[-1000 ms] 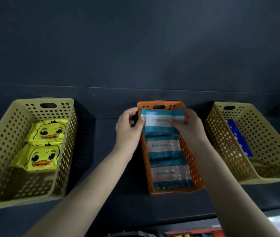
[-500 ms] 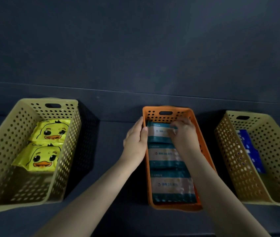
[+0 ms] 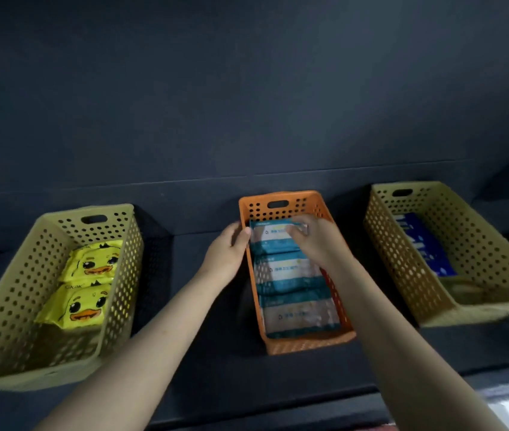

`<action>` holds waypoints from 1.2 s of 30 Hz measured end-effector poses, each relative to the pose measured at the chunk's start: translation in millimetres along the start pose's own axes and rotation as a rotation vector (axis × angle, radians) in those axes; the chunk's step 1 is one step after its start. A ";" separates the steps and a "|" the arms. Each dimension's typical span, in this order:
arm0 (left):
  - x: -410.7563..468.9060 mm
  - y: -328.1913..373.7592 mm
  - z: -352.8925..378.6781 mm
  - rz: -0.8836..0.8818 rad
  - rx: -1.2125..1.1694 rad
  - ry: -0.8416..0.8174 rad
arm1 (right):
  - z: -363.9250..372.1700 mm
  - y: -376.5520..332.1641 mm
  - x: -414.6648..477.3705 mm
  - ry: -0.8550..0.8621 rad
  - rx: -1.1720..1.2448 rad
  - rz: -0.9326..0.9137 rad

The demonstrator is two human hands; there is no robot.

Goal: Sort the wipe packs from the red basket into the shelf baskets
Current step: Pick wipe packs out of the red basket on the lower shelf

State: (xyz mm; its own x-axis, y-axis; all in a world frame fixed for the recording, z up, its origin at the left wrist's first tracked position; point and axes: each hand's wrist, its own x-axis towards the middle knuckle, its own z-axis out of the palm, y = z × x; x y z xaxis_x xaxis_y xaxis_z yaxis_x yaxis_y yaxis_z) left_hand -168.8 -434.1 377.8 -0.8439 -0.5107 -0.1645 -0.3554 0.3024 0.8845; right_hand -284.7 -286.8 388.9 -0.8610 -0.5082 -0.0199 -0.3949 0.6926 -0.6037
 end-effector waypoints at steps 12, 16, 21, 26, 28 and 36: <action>-219.4 -44.9 -31.8 0.269 -0.065 -0.079 | 11.2 16.6 -317.1 0.462 0.147 0.166; -307.0 -92.7 -12.2 0.179 -0.091 -0.244 | 48.9 45.3 -426.6 0.241 0.166 0.384; -367.7 -142.4 39.1 0.083 -0.024 -0.427 | 57.8 87.7 -513.9 0.126 0.139 0.598; -384.6 -172.6 106.3 -0.049 0.014 -0.590 | 55.1 141.2 -553.3 0.131 0.164 0.739; -378.5 -183.6 140.1 -0.108 0.046 -0.635 | 52.3 168.6 -552.1 0.127 0.171 0.777; -324.4 -232.8 306.0 -0.359 0.109 -0.555 | 88.2 327.6 -482.0 -0.062 0.200 0.841</action>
State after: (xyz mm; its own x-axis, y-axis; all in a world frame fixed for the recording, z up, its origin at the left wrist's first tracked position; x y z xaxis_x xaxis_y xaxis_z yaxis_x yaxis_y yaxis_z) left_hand 64.6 -92.5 91.7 -0.7366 -0.1140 -0.6667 -0.6671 0.2855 0.6881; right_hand 29.3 139.9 130.4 -0.8204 0.1018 -0.5627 0.4343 0.7510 -0.4973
